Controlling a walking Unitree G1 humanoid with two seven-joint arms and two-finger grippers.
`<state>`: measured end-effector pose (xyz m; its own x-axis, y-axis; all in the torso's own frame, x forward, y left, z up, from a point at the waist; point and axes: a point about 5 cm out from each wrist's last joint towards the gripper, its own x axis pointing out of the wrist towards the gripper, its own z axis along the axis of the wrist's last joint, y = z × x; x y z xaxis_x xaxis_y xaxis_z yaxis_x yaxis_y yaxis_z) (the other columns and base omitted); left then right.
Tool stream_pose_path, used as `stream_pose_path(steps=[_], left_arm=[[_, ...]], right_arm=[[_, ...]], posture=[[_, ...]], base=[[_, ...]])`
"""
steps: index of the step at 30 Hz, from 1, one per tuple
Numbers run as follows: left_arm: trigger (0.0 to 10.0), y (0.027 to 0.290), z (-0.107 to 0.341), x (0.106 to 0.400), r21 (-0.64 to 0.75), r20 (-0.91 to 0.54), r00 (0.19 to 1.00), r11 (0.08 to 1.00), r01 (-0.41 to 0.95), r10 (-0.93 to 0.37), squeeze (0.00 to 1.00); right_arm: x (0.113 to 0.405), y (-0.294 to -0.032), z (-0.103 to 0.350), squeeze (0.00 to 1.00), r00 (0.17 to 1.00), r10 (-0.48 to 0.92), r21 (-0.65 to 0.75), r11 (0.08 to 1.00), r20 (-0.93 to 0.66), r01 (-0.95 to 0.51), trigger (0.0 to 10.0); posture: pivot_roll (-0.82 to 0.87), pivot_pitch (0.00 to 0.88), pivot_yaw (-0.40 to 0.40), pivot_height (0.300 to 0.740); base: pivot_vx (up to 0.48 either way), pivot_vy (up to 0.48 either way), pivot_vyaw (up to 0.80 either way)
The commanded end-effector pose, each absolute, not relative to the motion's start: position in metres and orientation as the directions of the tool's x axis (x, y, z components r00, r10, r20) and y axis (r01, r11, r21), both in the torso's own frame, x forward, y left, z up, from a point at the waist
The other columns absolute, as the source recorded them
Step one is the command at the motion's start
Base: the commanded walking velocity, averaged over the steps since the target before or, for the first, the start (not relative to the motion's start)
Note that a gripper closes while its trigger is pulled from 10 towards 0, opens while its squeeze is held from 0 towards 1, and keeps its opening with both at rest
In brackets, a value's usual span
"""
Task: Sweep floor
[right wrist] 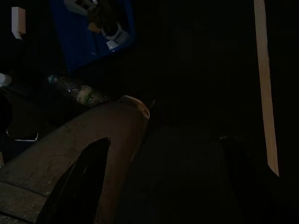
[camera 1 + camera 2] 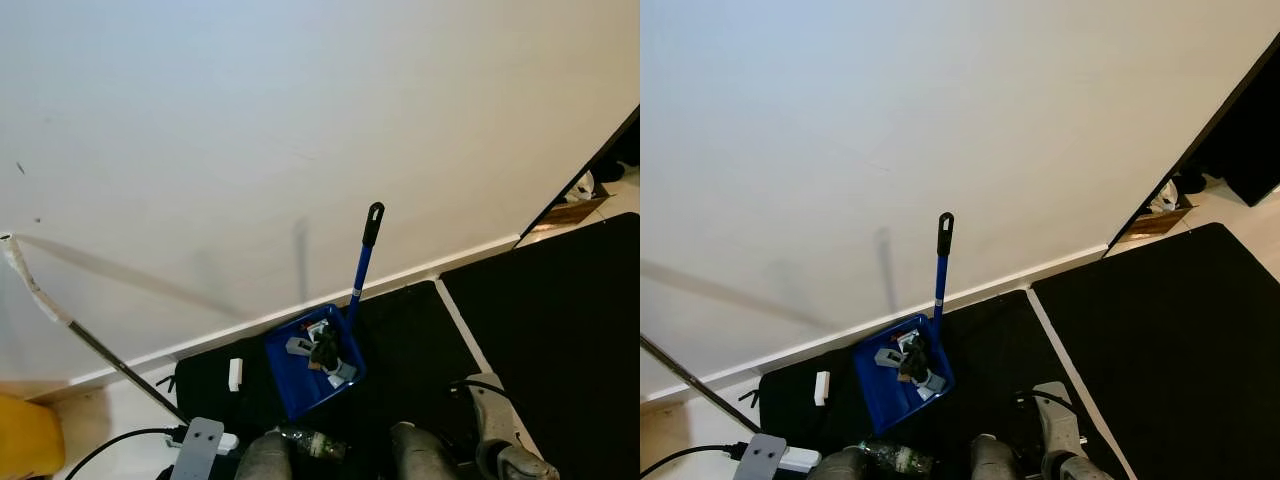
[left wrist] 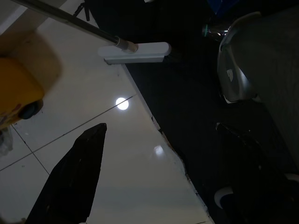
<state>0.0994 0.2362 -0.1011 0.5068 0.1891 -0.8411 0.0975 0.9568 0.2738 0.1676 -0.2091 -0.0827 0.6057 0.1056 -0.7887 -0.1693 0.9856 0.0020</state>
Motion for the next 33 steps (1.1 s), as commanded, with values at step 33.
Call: stream_pose_path(steps=[33], left_arm=[[10.0, 0.2327, -0.1040, 0.0927, 0.257, -0.857, 0.483, 0.962, 0.094, 0.182, 0.00]], right_arm=[[0.1615, -0.2096, -0.0857, 0.00, 0.586, 0.103, 0.013, 0.988, -0.804, -0.156, 10.0]], posture=[[0.01, 0.139, -0.033, 0.740]], base=[[0.000, 0.000, 0.00]])
